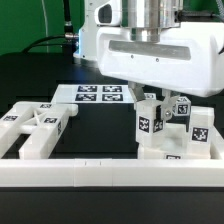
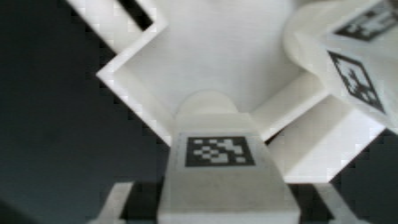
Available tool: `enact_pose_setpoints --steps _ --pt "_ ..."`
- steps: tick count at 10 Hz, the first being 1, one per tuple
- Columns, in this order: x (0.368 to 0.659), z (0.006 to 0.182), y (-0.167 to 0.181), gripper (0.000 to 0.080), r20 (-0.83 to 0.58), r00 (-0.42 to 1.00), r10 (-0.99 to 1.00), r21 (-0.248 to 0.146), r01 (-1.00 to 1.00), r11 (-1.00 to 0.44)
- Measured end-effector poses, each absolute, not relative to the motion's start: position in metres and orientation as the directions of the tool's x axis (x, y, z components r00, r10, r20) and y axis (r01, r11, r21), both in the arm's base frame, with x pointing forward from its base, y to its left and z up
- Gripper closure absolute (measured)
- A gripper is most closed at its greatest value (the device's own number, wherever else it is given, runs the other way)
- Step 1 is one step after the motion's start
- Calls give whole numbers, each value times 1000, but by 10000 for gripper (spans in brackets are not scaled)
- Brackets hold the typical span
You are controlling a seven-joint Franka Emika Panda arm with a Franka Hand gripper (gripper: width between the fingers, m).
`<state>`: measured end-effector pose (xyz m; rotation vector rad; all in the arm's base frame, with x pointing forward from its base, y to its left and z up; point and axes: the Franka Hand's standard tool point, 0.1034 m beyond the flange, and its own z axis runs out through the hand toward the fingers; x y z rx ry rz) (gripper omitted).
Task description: Assemble chair
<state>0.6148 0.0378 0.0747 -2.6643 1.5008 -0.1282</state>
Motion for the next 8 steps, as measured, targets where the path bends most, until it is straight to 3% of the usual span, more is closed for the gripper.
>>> enact_pose_setpoints --steps 2,3,4,5,8 --pt "615 74 38 509 34 520 -853 -111 -847 -521" --pt "615 74 38 293 37 546 -837 -110 -830 -547" --pt "614 74 38 293 42 579 -814 -107 -807 -580" --pt "614 74 37 176 51 644 -764 -103 -757 -645" --pt "615 74 34 151 83 838 -539 -81 -533 -842"
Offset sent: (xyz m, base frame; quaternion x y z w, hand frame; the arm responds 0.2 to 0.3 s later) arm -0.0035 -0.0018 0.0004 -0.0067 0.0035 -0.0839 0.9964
